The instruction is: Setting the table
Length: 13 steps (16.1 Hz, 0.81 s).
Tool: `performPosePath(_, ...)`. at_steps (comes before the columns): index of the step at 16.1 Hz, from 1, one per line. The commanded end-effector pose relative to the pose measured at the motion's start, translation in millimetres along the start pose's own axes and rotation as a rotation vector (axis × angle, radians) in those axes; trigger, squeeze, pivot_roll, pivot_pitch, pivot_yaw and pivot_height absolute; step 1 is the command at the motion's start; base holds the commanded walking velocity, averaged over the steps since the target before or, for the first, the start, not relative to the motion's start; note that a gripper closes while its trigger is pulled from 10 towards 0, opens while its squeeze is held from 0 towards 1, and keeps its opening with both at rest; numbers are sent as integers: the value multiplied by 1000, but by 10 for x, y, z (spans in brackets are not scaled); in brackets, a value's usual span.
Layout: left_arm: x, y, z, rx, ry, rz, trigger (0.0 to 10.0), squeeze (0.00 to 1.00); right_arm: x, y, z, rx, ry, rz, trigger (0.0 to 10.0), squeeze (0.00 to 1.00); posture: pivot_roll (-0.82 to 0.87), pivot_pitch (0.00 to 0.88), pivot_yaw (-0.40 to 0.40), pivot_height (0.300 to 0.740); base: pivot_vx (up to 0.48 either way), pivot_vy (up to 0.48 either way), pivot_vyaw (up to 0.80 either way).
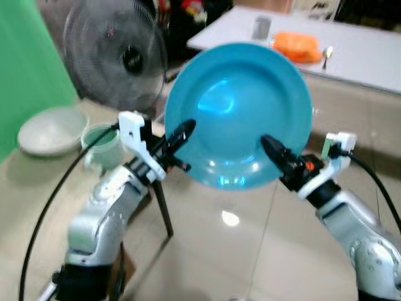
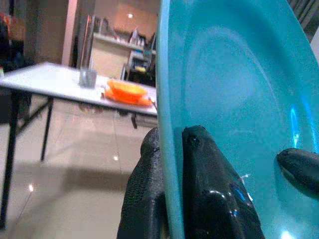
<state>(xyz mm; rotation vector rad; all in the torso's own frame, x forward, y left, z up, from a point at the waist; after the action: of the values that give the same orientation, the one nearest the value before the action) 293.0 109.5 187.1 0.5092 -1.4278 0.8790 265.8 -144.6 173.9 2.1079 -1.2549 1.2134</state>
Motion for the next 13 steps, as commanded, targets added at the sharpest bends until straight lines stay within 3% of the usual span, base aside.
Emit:
performPosePath(1, -115, -19, 14, 40, -127, -106, 10000, 0, -2, -103, -237, 46, 79, -13, 10000, 0, -5, 0, 39, 740, 319, 0, -800)
performPosePath(7, -112, -77, 74, -4, -61, -77, 10000, 0, 23, -80, -256, 54, 67, -2, 10000, 0, -23, 0, 50, 740, 316, 0, -713)
performPosePath(13, -169, -145, 135, -79, -40, -98, 10000, 0, 50, -55, -193, 61, 79, -19, 10000, 0, -25, 0, 55, 740, 314, 0, -138)
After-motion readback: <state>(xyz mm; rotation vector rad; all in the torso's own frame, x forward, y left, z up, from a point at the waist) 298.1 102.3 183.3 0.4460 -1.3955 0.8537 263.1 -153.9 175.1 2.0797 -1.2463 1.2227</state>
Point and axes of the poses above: a point about 5 cm out from each wrist's last joint towards the gripper, its own y axis pointing back from the gripper into the wrist, its own x axis along the axis of the wrist's last joint, z = x × y, the point moved 2 cm from there along -y, pointing out of the wrist towards the gripper, and after that the axes turned 6 degrees about -y, right-handed, at the moved point
